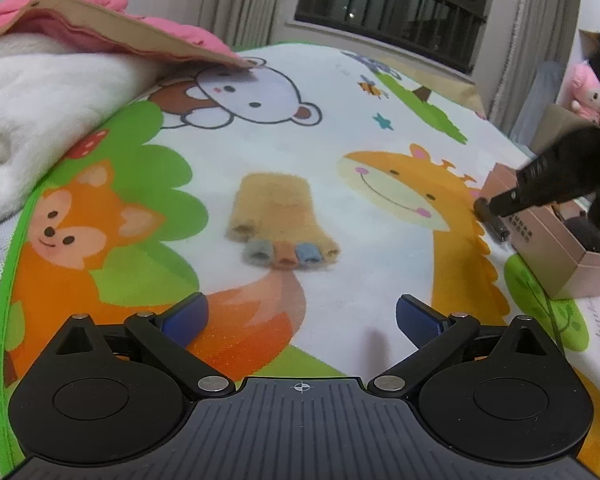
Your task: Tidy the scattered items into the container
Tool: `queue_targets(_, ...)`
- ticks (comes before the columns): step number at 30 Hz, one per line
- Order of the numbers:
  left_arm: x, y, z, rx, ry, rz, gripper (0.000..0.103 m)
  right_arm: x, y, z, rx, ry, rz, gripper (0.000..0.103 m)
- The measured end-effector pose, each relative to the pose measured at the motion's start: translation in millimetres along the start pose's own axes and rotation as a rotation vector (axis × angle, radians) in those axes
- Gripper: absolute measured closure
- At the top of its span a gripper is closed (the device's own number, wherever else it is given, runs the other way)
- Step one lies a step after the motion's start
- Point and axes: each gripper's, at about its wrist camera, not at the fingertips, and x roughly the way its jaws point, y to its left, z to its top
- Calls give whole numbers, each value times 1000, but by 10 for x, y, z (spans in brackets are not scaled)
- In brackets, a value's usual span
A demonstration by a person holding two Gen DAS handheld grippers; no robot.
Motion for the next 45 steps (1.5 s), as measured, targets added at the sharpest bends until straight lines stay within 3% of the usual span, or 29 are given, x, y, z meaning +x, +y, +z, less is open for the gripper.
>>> queue_targets(4, -27, 41, -14, -16, -18, -28, 0, 198, -40, 256, 33, 130, -34, 99)
queue_targets(6, -47, 74, -22, -29, -24, -47, 0, 352, -28, 298, 27, 179, -106, 99)
queue_targets(9, -67, 110, -36, -46, -28, -67, 0, 535, -6, 319, -4, 199, -234, 98)
queue_targets(11, -77, 114, -43, -48, -30, -71, 0, 542, -5, 331, -11, 192, -274, 98)
queue_targets(12, -78, 111, -47, -46, -30, -72, 0, 514, 14, 336, -16, 185, -288, 91)
queue_targets(15, -66, 107, -57, -43, -27, -74, 0, 368, 79, 359, -64, 158, -269, 51)
queue_targets(16, -63, 106, -61, -43, -27, -74, 0, 332, 88, 370, -79, 147, -277, 47)
queue_targets(20, -68, 115, -63, -46, -28, -77, 0, 366, 28, 397, -94, 163, -297, 48)
queue_targets(24, -70, 122, -64, -49, -29, -80, 0, 432, 81, 420, -116, 113, -324, 50)
queue_targets(27, -77, 123, -66, -49, -29, -83, 0, 468, 129, 411, -109, 127, -266, 76)
queue_targets(29, -76, 127, -68, -50, -29, -84, 0, 492, 181, 381, -129, 150, -269, 76)
queue_targets(32, -81, 129, -73, -52, -30, -86, 0, 600, 173, 367, -138, 188, -359, 76)
queue_targets(35, -87, 133, -78, -55, -30, -91, 0, 763, 104, 346, -128, 225, -394, 77)
queue_targets(39, -87, 135, -80, -58, -30, -93, 0, 793, 163, 268, -177, 177, -390, 84)
queue_targets(41, -86, 130, -78, -56, -30, -92, 0, 616, 174, 176, -182, 149, -323, 84)
queue_targets(45, -71, 113, -81, -47, -27, -82, 0, 6, 235, -298, -188, 126, -62, 84)
